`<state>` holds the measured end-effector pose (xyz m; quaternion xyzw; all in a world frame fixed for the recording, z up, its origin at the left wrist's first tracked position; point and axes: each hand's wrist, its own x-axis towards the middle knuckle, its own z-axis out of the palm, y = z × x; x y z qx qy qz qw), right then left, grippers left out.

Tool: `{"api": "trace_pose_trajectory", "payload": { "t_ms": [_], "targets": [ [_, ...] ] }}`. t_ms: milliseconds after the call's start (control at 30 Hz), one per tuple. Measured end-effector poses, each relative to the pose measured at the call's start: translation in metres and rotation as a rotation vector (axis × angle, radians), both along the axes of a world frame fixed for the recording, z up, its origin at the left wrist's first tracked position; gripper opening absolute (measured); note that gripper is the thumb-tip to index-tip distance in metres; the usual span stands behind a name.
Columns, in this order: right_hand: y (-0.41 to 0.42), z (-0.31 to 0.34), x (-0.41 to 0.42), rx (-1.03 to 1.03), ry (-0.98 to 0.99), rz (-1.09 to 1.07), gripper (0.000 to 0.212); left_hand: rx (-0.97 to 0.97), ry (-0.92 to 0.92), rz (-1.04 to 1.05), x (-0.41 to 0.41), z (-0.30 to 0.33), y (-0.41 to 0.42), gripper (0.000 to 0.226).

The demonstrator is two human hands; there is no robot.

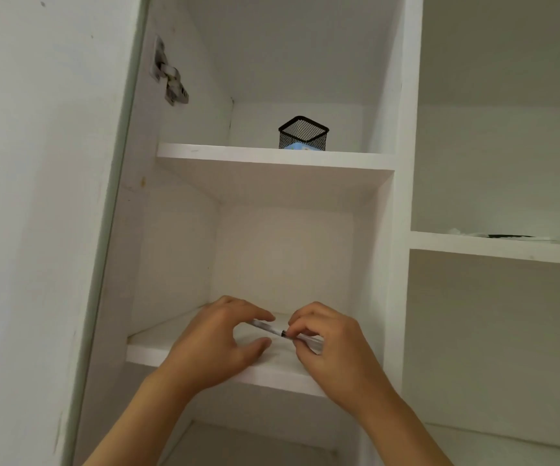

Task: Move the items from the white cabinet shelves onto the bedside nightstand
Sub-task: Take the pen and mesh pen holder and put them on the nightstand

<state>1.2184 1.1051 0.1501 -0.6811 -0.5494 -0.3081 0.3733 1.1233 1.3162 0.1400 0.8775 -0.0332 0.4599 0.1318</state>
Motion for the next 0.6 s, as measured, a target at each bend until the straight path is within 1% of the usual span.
{"api": "trace_pose_trajectory", "payload": {
  "t_ms": [167,300,367,467,600],
  "targets": [
    [0.002,-0.003,0.001,0.026,-0.035,-0.003,0.021,-0.03,-0.012,0.008,0.005,-0.002,0.003,0.022],
    [0.006,-0.003,0.005,0.035,-0.094,-0.047,0.016,-0.053,-0.026,0.015,0.01,0.0,0.007,0.02],
    [0.008,-0.003,0.007,0.044,-0.107,-0.085,0.016,-0.078,-0.074,0.033,0.012,0.0,0.009,0.022],
    [0.009,-0.005,0.007,0.051,-0.127,-0.122,0.023,-0.126,-0.153,0.074,0.013,-0.001,0.009,0.02],
    [0.003,-0.001,-0.001,0.035,-0.169,-0.129,0.032,-0.098,-0.279,0.076,0.009,-0.003,0.007,0.021]
  ]
}}
